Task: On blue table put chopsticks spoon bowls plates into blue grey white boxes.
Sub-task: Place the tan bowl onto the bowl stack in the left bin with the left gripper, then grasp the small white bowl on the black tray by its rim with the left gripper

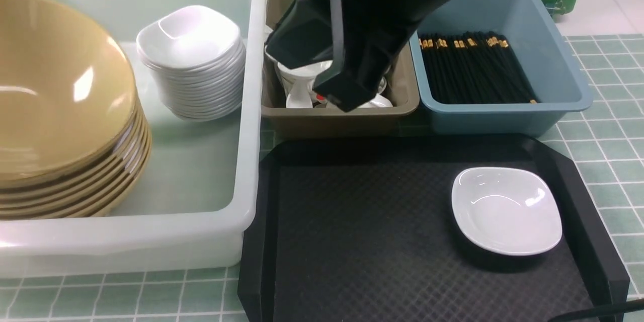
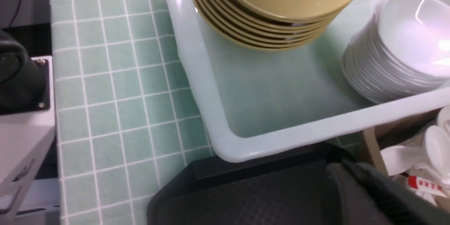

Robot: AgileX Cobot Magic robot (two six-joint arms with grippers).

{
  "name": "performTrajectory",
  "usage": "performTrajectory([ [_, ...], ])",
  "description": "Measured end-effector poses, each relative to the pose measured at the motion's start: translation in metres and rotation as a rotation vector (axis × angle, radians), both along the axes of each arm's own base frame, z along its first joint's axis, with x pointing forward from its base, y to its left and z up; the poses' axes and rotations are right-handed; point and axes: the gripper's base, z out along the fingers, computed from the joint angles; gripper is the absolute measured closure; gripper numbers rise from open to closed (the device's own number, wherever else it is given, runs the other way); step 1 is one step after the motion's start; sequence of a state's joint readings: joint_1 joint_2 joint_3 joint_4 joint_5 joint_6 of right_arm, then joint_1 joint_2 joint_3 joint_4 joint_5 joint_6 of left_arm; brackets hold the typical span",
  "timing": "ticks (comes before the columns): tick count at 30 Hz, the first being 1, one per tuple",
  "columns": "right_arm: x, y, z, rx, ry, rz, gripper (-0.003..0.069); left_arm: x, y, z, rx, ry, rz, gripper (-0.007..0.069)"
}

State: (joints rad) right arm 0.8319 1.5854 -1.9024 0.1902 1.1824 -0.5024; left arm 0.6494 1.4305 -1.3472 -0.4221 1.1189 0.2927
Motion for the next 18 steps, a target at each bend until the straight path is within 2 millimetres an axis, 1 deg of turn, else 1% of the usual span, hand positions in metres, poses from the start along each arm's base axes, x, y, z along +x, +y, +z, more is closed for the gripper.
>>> performTrajectory([
  [1, 0.000, 0.000, 0.000, -0.005, -0.001, -0.001, 0.0617, 0.001, 0.001, -0.002, 0.000, 0.003, -0.001, 0.0586],
  [3, 0.000, -0.001, -0.001, -0.022, 0.001, -0.003, 0.0617, 0.005, 0.005, -0.007, 0.012, 0.012, -0.021, 0.0532],
  [4, 0.000, -0.002, -0.002, -0.025, 0.002, -0.002, 0.0617, 0.005, 0.005, -0.007, 0.017, 0.011, -0.025, 0.0525],
  [6, 0.000, -0.003, -0.003, -0.050, 0.007, -0.008, 0.0617, 0.006, 0.005, -0.008, 0.028, 0.008, -0.043, 0.0438],
  [7, 0.000, -0.004, -0.004, -0.062, 0.011, -0.015, 0.0617, 0.006, 0.005, -0.008, 0.031, 0.004, -0.050, 0.0363],
  [9, 0.002, -0.007, -0.005, -0.089, 0.008, -0.041, 0.0617, 0.007, 0.005, -0.005, 0.033, -0.005, -0.055, 0.0278],
  [10, 0.003, -0.008, -0.005, -0.099, 0.004, -0.052, 0.0617, 0.007, 0.005, -0.003, 0.033, -0.007, -0.057, 0.0250],
  [12, 0.008, -0.014, -0.007, -0.135, -0.019, -0.128, 0.0617, 0.006, 0.004, 0.008, 0.045, -0.020, -0.069, 0.0160],
  [13, 0.010, -0.017, -0.008, -0.152, -0.030, -0.164, 0.0616, 0.005, 0.002, 0.017, 0.053, -0.029, -0.076, 0.0118],
  [14, 0.010, -0.019, -0.008, -0.157, -0.035, -0.190, 0.0616, 0.004, 0.002, 0.025, 0.063, -0.041, -0.074, 0.0105],
  [15, 0.013, -0.026, -0.010, -0.177, -0.040, -0.235, 0.0615, 0.002, -0.003, 0.039, 0.073, -0.062, -0.075, 0.0089],
  [16, 0.013, -0.028, -0.011, -0.180, -0.038, -0.244, 0.0615, 0.002, -0.004, 0.041, 0.074, -0.061, -0.078, 0.0088],
  [17, 0.014, -0.034, -0.012, -0.184, -0.030, -0.269, 0.0615, 0.000, -0.009, 0.052, 0.085, -0.079, -0.082, 0.0083],
  [18, 0.015, -0.043, -0.013, -0.185, -0.021, -0.298, 0.0615, 0.001, -0.019, 0.067, 0.105, -0.108, -0.095, 0.0083],
])
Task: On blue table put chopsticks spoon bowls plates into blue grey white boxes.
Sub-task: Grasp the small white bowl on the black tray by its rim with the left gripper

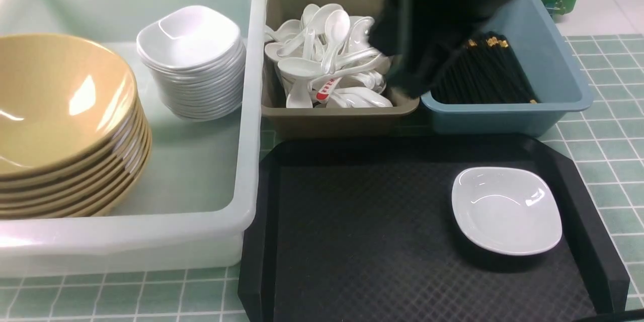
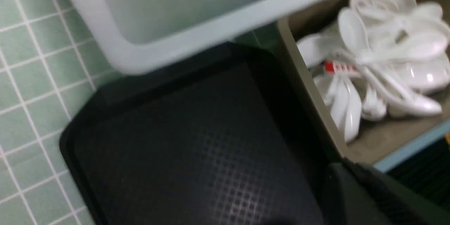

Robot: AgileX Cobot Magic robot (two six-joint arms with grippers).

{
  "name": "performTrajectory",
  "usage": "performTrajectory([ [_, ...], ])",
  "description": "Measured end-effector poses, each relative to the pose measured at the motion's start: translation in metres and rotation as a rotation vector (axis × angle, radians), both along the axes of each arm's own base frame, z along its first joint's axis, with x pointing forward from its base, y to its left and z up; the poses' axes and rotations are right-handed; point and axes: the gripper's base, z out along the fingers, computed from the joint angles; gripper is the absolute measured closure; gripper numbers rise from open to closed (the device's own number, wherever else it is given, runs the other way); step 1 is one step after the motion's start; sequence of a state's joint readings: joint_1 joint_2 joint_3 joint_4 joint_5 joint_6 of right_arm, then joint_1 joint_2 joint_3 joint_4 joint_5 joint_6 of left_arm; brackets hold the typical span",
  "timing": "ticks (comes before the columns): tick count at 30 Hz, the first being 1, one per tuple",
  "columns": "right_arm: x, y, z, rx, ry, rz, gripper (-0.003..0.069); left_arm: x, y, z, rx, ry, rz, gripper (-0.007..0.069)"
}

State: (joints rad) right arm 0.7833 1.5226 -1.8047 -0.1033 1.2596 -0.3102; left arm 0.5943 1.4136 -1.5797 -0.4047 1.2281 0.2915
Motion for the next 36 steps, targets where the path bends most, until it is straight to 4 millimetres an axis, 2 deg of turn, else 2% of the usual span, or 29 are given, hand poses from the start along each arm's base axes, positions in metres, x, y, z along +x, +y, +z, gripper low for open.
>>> performTrajectory([
  [2, 0.001, -0.018, -0.005, -0.004, 0.021, -0.060, 0.0613, 0.002, -0.028, 0.023, 0.025, -0.063, -0.067, 0.0095],
  [4, 0.004, -0.043, -0.016, -0.022, 0.055, -0.148, 0.0613, 0.008, -0.081, 0.036, 0.036, -0.106, -0.257, 0.0126],
  [5, 0.004, -0.048, -0.018, -0.022, 0.062, -0.166, 0.0613, 0.008, -0.086, 0.037, 0.035, -0.106, -0.275, 0.0129],
  [7, 0.001, -0.070, -0.025, -0.025, 0.085, -0.251, 0.0613, 0.012, -0.135, 0.035, 0.027, -0.101, -0.468, 0.0155],
  [9, -0.001, -0.095, -0.039, -0.035, 0.119, -0.346, 0.0612, 0.014, -0.184, 0.025, 0.021, -0.064, -0.654, 0.0183],
  [10, -0.005, -0.104, -0.041, -0.033, 0.123, -0.377, 0.0612, 0.015, -0.202, 0.018, 0.028, -0.045, -0.720, 0.0195],
  [11, -0.008, -0.114, -0.047, -0.034, 0.130, -0.408, 0.0612, 0.017, -0.230, 0.008, 0.038, -0.020, -0.810, 0.0207],
  [13, -0.014, -0.125, -0.057, -0.037, 0.150, -0.453, 0.0612, 0.021, -0.260, -0.006, 0.064, 0.004, -0.897, 0.0217],
  [15, -0.028, -0.142, -0.067, -0.025, 0.165, -0.521, 0.0611, 0.029, -0.310, -0.035, 0.097, 0.038, -1.015, 0.0226],
  [16, -0.033, -0.145, -0.071, -0.026, 0.173, -0.532, 0.0612, 0.031, -0.322, -0.043, 0.101, 0.048, -1.036, 0.0227],
  [19, -0.055, -0.156, -0.079, -0.009, 0.173, -0.559, 0.0612, 0.040, -0.373, -0.086, 0.093, 0.092, -1.102, 0.0230],
  [20, -0.068, -0.161, -0.081, 0.002, 0.163, -0.563, 0.0612, 0.045, -0.395, -0.109, 0.088, 0.111, -1.124, 0.0230],
  [21, -0.073, -0.163, -0.084, 0.005, 0.162, -0.564, 0.0612, 0.048, -0.404, -0.121, 0.084, 0.121, -1.128, 0.0230],
  [22, -0.075, -0.164, -0.083, 0.008, 0.157, -0.564, 0.0612, 0.048, -0.406, -0.120, 0.081, 0.114, -1.130, 0.0230],
  [23, -0.082, -0.166, -0.086, 0.011, 0.154, -0.564, 0.0612, 0.052, -0.421, -0.138, 0.071, 0.129, -1.139, 0.0230],
  [27, -0.100, -0.173, -0.089, 0.031, 0.135, -0.569, 0.0612, 0.068, -0.459, -0.182, 0.024, 0.155, -1.142, 0.0230],
  [33, -0.104, -0.175, -0.087, 0.045, 0.121, -0.571, 0.0612, 0.086, -0.484, -0.216, -0.018, 0.169, -1.123, 0.0230],
  [36, -0.104, -0.175, -0.086, 0.048, 0.116, -0.570, 0.0612, 0.095, -0.493, -0.245, -0.018, 0.202, -1.117, 0.0230],
])
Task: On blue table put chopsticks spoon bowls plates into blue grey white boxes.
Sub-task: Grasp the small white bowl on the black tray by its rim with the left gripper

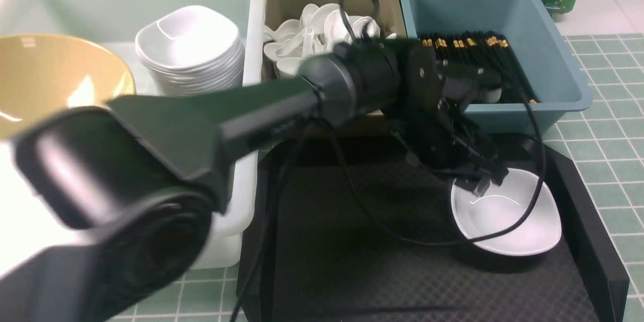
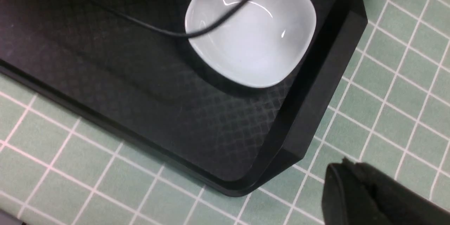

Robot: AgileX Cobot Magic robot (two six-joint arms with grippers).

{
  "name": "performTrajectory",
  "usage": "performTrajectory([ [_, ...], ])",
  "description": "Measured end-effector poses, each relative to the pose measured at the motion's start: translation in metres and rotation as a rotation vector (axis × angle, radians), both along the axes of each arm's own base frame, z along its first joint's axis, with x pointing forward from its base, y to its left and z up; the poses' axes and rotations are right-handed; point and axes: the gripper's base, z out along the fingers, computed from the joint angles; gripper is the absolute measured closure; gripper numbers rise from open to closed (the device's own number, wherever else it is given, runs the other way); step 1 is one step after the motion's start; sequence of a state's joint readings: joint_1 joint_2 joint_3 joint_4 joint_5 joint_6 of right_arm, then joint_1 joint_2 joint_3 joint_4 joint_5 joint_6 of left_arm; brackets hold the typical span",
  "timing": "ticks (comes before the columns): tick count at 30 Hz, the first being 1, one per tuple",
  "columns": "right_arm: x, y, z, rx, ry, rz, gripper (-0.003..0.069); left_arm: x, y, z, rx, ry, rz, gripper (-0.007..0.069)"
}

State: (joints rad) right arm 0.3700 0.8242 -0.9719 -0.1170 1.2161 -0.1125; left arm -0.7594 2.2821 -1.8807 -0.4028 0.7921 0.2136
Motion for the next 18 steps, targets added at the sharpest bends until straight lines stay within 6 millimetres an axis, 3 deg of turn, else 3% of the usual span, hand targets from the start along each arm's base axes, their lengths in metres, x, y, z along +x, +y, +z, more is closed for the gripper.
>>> performTrajectory([
  [2, 0.001, 0.000, 0.000, 0.003, -0.007, 0.001, 0.0612, 0.002, -0.003, -0.013, 0.006, 0.023, 0.004, 0.0239],
  [6, 0.003, 0.001, 0.002, 0.013, -0.035, 0.004, 0.0611, 0.001, -0.008, -0.014, -0.009, 0.018, 0.001, 0.0330],
  [7, 0.004, 0.002, 0.002, 0.015, -0.041, 0.005, 0.0610, 0.000, -0.010, -0.016, -0.006, 0.010, -0.019, 0.0424],
  [8, 0.004, 0.002, 0.002, 0.015, -0.041, 0.005, 0.0610, 0.000, -0.010, -0.016, -0.006, 0.008, -0.022, 0.0447],
  [9, 0.007, 0.003, 0.000, 0.011, -0.032, 0.005, 0.0610, -0.002, -0.012, -0.014, -0.012, 0.017, -0.029, 0.0530],
  [11, 0.010, 0.004, -0.001, 0.008, -0.023, 0.005, 0.0610, -0.002, -0.013, -0.008, -0.018, 0.017, -0.040, 0.0563],
  [15, 0.025, 0.015, 0.004, 0.031, 0.011, 0.041, 0.0610, -0.006, -0.001, 0.032, 0.039, 0.000, -0.120, 0.0617],
  [18, 0.038, 0.037, 0.022, 0.096, -0.015, 0.155, 0.0610, 0.000, 0.033, 0.092, 0.079, -0.094, -0.120, 0.0620],
])
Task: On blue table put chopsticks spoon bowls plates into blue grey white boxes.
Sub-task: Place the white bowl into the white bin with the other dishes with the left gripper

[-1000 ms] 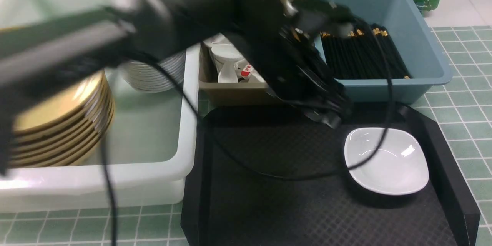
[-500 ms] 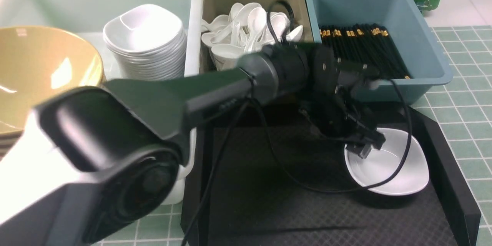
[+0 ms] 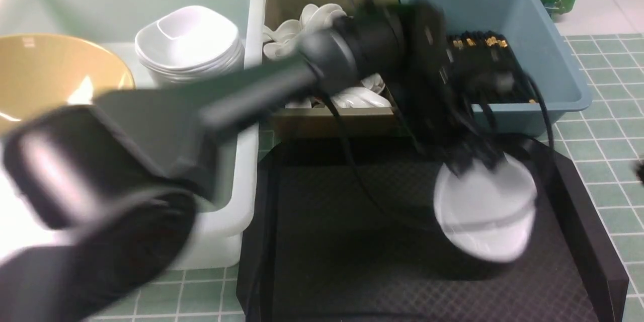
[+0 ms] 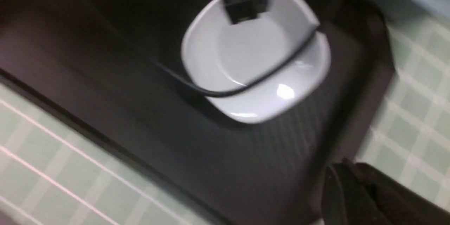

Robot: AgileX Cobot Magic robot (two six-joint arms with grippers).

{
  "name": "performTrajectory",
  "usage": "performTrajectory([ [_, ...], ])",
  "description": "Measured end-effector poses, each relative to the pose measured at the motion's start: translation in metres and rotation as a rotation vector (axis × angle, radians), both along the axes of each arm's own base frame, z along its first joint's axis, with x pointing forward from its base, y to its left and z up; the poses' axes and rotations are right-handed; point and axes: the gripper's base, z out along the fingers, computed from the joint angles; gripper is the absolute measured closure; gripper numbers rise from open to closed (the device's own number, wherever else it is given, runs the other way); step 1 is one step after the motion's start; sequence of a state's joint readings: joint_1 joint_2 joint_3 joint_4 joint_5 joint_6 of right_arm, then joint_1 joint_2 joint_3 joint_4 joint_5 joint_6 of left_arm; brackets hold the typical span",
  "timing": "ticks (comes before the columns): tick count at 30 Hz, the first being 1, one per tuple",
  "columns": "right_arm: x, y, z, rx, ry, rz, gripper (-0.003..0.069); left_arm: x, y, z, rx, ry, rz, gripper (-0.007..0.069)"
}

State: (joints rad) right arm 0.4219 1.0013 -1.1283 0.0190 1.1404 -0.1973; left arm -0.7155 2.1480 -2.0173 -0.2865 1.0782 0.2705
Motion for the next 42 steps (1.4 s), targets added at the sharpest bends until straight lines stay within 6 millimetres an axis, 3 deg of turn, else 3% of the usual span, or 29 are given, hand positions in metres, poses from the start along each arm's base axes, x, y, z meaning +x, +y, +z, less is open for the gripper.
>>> performTrajectory([
  [1, 0.002, 0.003, 0.001, 0.006, 0.001, 0.011, 0.0610, -0.001, 0.001, 0.004, 0.001, -0.007, -0.001, 0.0620],
  [2, 0.010, 0.018, 0.013, 0.034, -0.030, 0.077, 0.0610, 0.001, 0.032, 0.050, -0.012, -0.093, 0.040, 0.0620],
  [3, 0.012, 0.021, 0.013, 0.035, -0.029, 0.086, 0.0610, 0.002, 0.034, 0.050, -0.006, -0.093, 0.045, 0.0620],
  [4, 0.019, 0.036, 0.023, 0.048, -0.053, 0.140, 0.0610, 0.002, 0.059, 0.081, -0.021, -0.149, 0.092, 0.0620],
  [7, 0.030, 0.068, 0.034, 0.057, -0.077, 0.244, 0.0610, -0.001, 0.119, 0.134, -0.031, -0.237, 0.214, 0.0620],
  [10, 0.041, 0.108, 0.040, 0.051, -0.084, 0.356, 0.0610, -0.001, 0.180, 0.162, 0.001, -0.276, 0.351, 0.0621],
  [13, 0.045, 0.132, 0.041, 0.047, -0.083, 0.413, 0.0610, 0.007, 0.236, 0.174, 0.014, -0.296, 0.502, 0.0620],
  [14, 0.046, 0.134, 0.040, 0.044, -0.081, 0.417, 0.0610, 0.007, 0.240, 0.174, 0.016, -0.296, 0.512, 0.0620],
  [15, 0.048, 0.140, 0.040, 0.041, -0.082, 0.430, 0.0610, 0.013, 0.267, 0.174, 0.020, -0.295, 0.588, 0.0620],
  [17, 0.050, 0.142, 0.038, 0.038, -0.080, 0.434, 0.0610, 0.016, 0.279, 0.173, 0.018, -0.288, 0.622, 0.0620],
  [18, 0.052, 0.144, 0.037, 0.029, -0.079, 0.439, 0.0610, 0.023, 0.304, 0.168, 0.009, -0.265, 0.688, 0.0620],
  [23, 0.053, 0.145, 0.035, 0.020, -0.074, 0.440, 0.0608, 0.056, 0.338, 0.137, -0.088, -0.184, 0.785, 0.0620],
  [25, 0.053, 0.145, 0.035, 0.019, -0.075, 0.440, 0.0607, 0.071, 0.340, 0.120, -0.127, -0.146, 0.795, 0.0620],
  [26, 0.052, 0.145, 0.035, 0.019, -0.074, 0.441, 0.0607, 0.086, 0.341, 0.099, -0.135, -0.100, 0.793, 0.0620],
  [27, 0.052, 0.145, 0.035, 0.019, -0.074, 0.441, 0.0607, 0.089, 0.340, 0.093, -0.143, -0.090, 0.786, 0.0620],
  [31, 0.053, 0.145, 0.035, 0.012, -0.073, 0.440, 0.0604, 0.117, 0.341, 0.042, -0.134, -0.008, 0.769, 0.0616],
  [33, 0.053, 0.144, 0.034, -0.001, -0.075, 0.437, 0.0604, 0.122, 0.343, 0.031, -0.131, 0.013, 0.778, 0.0606],
  [38, 0.054, 0.142, 0.033, -0.026, -0.073, 0.432, 0.0604, 0.124, 0.345, 0.028, -0.095, -0.013, 0.752, 0.0553],
  [42, 0.054, 0.142, 0.032, -0.033, -0.068, 0.431, 0.0601, 0.121, 0.345, 0.032, -0.075, -0.034, 0.706, 0.0406],
])
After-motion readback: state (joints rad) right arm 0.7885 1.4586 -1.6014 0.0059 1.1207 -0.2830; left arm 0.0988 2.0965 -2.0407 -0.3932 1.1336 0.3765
